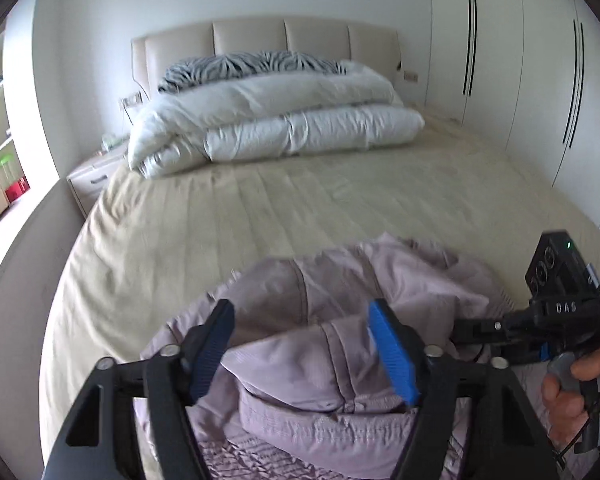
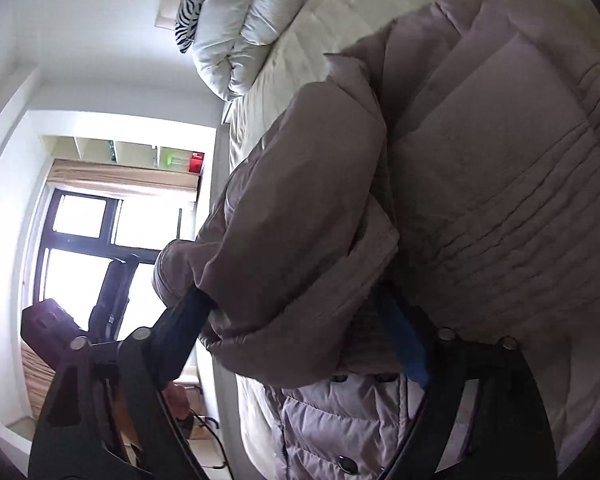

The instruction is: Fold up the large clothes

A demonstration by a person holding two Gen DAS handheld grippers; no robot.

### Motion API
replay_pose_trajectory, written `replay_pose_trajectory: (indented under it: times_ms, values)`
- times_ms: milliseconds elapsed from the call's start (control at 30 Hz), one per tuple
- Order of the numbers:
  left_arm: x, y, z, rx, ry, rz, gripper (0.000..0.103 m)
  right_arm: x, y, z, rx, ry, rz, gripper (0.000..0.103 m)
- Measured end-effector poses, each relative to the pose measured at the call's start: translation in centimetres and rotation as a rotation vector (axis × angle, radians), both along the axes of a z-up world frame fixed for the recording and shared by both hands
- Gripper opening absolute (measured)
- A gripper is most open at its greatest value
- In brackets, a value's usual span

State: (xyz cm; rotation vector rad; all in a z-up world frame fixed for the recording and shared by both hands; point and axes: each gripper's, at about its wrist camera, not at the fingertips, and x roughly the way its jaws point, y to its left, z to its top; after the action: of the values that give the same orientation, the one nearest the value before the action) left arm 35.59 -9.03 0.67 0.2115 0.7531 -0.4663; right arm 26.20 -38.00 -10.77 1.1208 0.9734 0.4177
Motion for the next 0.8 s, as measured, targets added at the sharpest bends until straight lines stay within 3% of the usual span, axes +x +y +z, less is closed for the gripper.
replay_pose_trajectory:
  times_ms: [33, 100, 200, 267, 333, 400, 467, 533, 600, 700, 800]
  values:
    - [0.0, -0.3, -1.5, 0.002, 0.037, -0.001, 0.053, 0.6, 0.3, -0.3, 0.003, 0.000, 0.012, 0.047]
    - [-0.8, -0.3, -3.9, -0.032, 0.081, 0.011, 0.050, 0.9, 0.7, -0.1, -0.065, -0.009, 0.018, 0.029]
    - [-2.3, -0.2, -5.4, -0.120, 0.104, 0.020, 0.050, 0.0, 0.6, 1.8, -0.189, -0.087, 0.005, 0.021]
    - [-3.0, -0.6, -5.8, -0.150, 0.101, 0.023, 0.050, -0.9, -0.6, 3.2, -0.237, -0.135, -0.018, 0.019]
    - [-2.8, -1.3, -6.8, -0.115, 0.106, 0.036, 0.051, -1.7, -1.7, 4.1, -0.264, -0.166, -0.033, 0.018]
    - [-2.0, -1.9, -8.5, -0.059, 0.112, 0.029, 0.052, -1.7, -2.0, 3.1, -0.289, -0.128, -0.012, 0.018]
    - [-1.5, -1.9, -9.9, -0.062, 0.151, 0.030, 0.052, -1.1, -1.9, 1.1, -0.382, -0.070, 0.020, 0.019]
    - [-1.6, -1.8, -10.2, -0.059, 0.147, 0.025, 0.052, -1.2, -2.3, -0.5, -0.348, -0.029, 0.037, 0.019]
    - [-1.4, -1.6, -10.5, -0.063, 0.152, 0.021, 0.052, -2.3, -2.5, 1.1, -0.371, -0.053, -0.004, 0.023]
    - [-1.2, -1.2, -10.9, -0.080, 0.164, 0.020, 0.052, -3.3, -1.2, 5.8, -0.587, -0.165, -0.050, 0.024]
    - [-1.2, -0.9, -11.2, -0.100, 0.167, 0.024, 0.052, -2.4, 1.1, 9.1, -0.703, -0.259, -0.003, 0.023]
